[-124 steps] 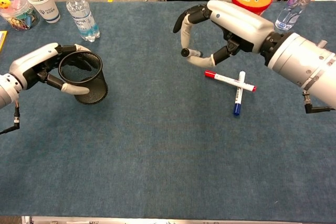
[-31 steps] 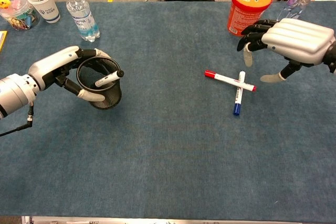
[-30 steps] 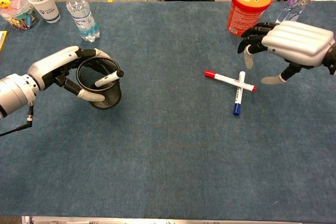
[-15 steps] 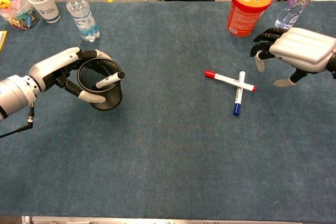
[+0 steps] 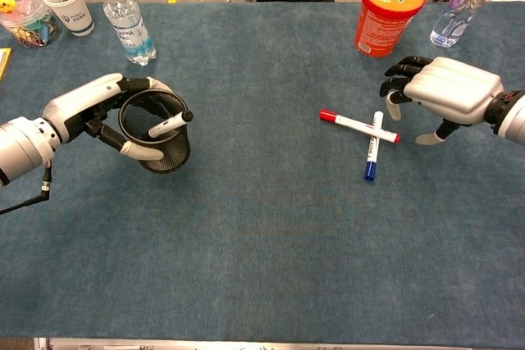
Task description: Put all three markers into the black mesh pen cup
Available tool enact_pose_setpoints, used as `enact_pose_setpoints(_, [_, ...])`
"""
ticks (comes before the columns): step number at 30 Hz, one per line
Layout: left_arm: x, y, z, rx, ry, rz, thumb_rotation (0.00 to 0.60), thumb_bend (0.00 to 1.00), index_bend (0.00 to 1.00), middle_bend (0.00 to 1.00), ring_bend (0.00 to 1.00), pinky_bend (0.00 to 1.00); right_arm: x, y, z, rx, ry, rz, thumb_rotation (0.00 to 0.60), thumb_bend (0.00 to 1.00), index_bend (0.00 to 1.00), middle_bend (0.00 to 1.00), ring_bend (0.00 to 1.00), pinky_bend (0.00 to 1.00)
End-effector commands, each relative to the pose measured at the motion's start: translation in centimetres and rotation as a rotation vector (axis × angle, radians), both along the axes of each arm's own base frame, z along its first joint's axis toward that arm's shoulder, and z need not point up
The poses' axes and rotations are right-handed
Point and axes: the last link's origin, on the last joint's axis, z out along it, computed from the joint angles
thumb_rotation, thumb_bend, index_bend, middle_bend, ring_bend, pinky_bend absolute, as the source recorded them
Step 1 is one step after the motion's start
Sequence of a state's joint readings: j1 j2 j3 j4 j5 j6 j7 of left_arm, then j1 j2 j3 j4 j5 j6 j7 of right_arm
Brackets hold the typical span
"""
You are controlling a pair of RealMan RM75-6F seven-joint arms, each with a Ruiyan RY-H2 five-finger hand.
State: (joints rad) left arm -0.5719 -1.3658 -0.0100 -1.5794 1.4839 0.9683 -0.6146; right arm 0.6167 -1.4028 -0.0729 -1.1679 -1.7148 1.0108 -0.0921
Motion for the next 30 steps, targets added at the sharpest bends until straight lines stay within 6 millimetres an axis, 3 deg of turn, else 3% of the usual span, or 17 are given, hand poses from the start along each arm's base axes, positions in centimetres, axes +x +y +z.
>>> enact_pose_setpoints(1, [-0.1, 0.0, 0.1, 0.001, 0.000, 0.001, 0.600, 0.11, 0.30, 0.35, 0.33, 0.23, 0.1, -0.2, -0.7, 0.002, 0.022, 0.015, 0.600, 0.11, 0.49, 0.26, 0.13, 0.12])
enact_pose_setpoints(10, [-0.3, -0.1, 0.4, 0.008, -0.001, 0.006, 0.600, 0.11, 0.30, 0.35, 0.33, 0.23, 1.0, -0.7, -2.5, -0.023, 0.014, 0.053, 0.600, 0.11, 0.49, 0.25, 0.13, 0.12])
enact_pose_setpoints(30, [-1.1, 0.0, 1.3, 0.026, -0.001, 0.023, 0.600, 0.11, 0.30, 0.35, 0.33, 0.23, 5.9, -1.0, -6.4, 0.002, -0.095, 0.081, 0.600, 0.10, 0.49, 0.25, 0.13, 0.12])
